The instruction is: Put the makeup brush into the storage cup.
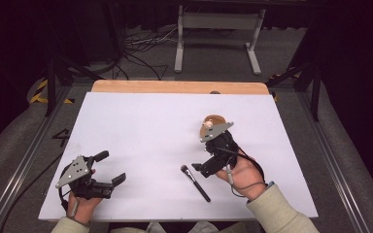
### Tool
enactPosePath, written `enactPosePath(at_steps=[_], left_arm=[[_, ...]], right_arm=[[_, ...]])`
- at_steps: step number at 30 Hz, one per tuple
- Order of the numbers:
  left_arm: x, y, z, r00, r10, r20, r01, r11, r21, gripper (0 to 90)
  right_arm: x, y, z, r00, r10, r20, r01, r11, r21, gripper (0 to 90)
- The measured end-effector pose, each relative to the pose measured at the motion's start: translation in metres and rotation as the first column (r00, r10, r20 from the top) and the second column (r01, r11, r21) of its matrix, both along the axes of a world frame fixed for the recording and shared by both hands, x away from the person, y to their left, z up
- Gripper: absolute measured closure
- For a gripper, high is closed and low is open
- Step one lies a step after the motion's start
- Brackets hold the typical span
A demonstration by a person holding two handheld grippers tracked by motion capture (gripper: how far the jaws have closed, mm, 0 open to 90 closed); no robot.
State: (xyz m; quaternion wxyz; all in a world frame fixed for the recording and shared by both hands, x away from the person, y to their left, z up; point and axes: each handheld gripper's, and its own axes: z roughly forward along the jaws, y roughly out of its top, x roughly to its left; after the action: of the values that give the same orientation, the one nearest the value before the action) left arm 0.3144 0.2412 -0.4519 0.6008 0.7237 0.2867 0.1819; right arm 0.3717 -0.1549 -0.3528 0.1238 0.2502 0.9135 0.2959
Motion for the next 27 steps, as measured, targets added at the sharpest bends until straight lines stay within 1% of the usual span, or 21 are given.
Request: enactPosePath(at_steps=[1,2,3,6,8,9,14,15,18,20,22,23,24,25,27], left_arm=[[0.000,0.000,0.000,1.0000,-0.001,0.001,0.001,1.0000,0.003,0.2],[0.000,0.000,0.000,1.0000,-0.001,0.001,0.001,1.0000,0.003,0.2],[-0.001,0.000,0.000,1.0000,0.003,-0.004,-0.003,1.0000,0.000,0.2],[-0.001,0.000,0.000,1.0000,-0.001,0.000,0.001,1.0000,0.008,0.2],[-0.002,0.000,0.000,1.0000,0.002,0.007,-0.002,0.9999,0.013,0.2],[-0.002,0.000,0.000,1.0000,0.001,0.003,-0.001,0.9999,0.011,0.2],[-0.003,0.001,0.000,1.0000,0.003,-0.002,-0.003,0.9999,0.014,0.2],[-0.003,0.002,0.000,1.0000,0.003,0.000,-0.003,0.9998,0.019,0.2],[-0.003,0.002,0.000,1.0000,0.003,-0.002,-0.003,0.9999,0.017,0.2],[-0.003,0.001,0.000,1.0000,0.006,-0.003,-0.006,0.9999,0.012,0.2],[-0.003,0.001,0.000,1.0000,0.003,-0.002,-0.003,0.9999,0.016,0.2],[-0.003,0.001,0.000,1.0000,0.003,-0.002,-0.003,0.9999,0.016,0.2],[-0.003,0.001,0.000,1.0000,0.003,-0.002,-0.003,0.9999,0.015,0.2],[-0.002,0.001,0.000,1.0000,0.003,-0.003,-0.003,0.9999,0.015,0.2],[-0.002,0.001,0.000,1.0000,0.000,-0.006,0.000,0.9999,0.017,0.2]], right_arm=[[0.001,0.002,0.000,1.0000,0.000,-0.006,0.000,0.9999,-0.011,0.2],[0.001,0.002,0.000,1.0000,0.000,-0.006,0.000,0.9999,-0.011,0.2],[0.002,0.004,0.000,0.9999,0.005,-0.013,-0.006,0.9997,-0.026,0.1],[0.004,0.011,0.000,0.9992,0.013,-0.038,-0.015,0.9980,-0.062,0.2],[0.006,0.014,-0.001,0.9985,0.018,-0.052,-0.023,0.9954,-0.093,0.4],[0.007,0.016,-0.001,0.9980,0.019,-0.060,-0.025,0.9940,-0.107,0.5],[0.012,0.024,-0.001,0.9950,0.018,-0.098,-0.034,0.9847,-0.171,1.2],[0.012,0.025,-0.001,0.9944,0.018,-0.104,-0.036,0.9827,-0.181,1.4],[0.014,0.029,-0.002,0.9926,0.017,-0.120,-0.041,0.9777,-0.206,1.7],[0.015,0.032,-0.002,0.9904,0.013,-0.138,-0.045,0.9723,-0.229,2.2],[0.016,0.035,-0.003,0.9887,0.016,-0.149,-0.052,0.9683,-0.244,2.7],[0.016,0.035,-0.003,0.9887,0.016,-0.149,-0.052,0.9683,-0.244,2.7],[0.016,0.037,-0.003,0.9878,0.015,-0.155,-0.054,0.9658,-0.253,2.8],[0.016,0.040,-0.005,0.9861,0.018,-0.165,-0.063,0.9607,-0.270,3.2],[0.016,0.042,-0.005,0.9856,0.018,-0.168,-0.064,0.9595,-0.274,3.8]])
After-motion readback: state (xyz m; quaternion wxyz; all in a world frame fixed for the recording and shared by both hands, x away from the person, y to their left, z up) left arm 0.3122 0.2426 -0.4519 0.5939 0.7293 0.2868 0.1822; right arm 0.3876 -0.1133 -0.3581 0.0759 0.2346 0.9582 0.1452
